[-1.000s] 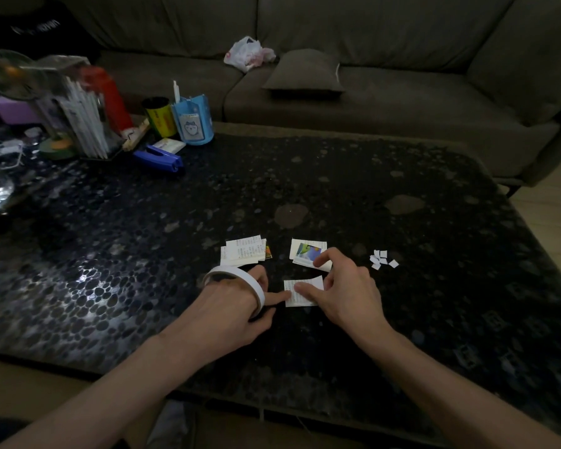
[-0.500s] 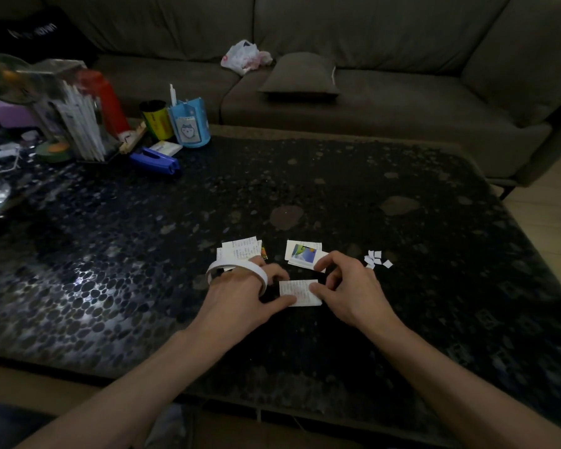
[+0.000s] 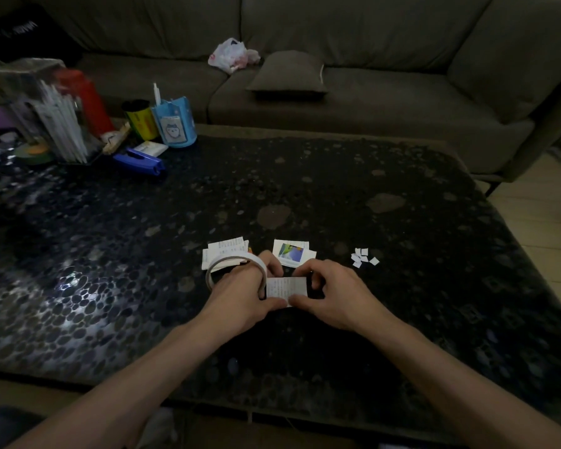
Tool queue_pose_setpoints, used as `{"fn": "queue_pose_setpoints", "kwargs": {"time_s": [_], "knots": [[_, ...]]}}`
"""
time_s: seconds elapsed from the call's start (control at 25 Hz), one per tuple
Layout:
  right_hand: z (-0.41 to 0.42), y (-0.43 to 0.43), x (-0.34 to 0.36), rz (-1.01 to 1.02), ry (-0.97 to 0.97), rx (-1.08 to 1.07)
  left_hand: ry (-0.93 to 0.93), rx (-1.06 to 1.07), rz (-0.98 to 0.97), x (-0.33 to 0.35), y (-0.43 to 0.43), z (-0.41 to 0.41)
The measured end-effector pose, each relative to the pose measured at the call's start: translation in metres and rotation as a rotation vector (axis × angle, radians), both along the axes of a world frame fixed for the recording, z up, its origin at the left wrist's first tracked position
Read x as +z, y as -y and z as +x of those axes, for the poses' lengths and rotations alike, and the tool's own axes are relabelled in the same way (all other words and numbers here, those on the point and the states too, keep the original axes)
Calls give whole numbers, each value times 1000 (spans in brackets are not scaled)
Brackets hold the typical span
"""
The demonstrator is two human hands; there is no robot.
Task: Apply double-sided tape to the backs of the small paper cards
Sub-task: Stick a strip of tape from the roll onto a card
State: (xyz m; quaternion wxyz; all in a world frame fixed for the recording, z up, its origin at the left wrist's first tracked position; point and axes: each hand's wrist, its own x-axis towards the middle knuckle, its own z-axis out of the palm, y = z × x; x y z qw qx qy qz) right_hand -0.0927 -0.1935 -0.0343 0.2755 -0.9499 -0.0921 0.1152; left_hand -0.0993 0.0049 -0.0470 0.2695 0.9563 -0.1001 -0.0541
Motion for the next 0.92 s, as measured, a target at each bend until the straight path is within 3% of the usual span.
{"fn": "queue_pose_setpoints", "kwargs": {"time_s": [0.2, 0.44, 0.6, 0.76, 0.92], "knots": [[1, -1, 0, 82, 7, 13, -20, 21, -91, 5, -1, -2], [-4, -4, 11, 666, -200, -147, -90, 54, -485, 20, -11, 3], [-5, -13, 13, 661, -153, -170, -82, 150, -550, 22, -10, 0], [-6, -17, 17, 832, -186, -286, 21, 163, -485, 29, -7, 3], [-6, -13, 18, 788, -106, -293, -72, 152, -638, 28, -2, -1]]}}
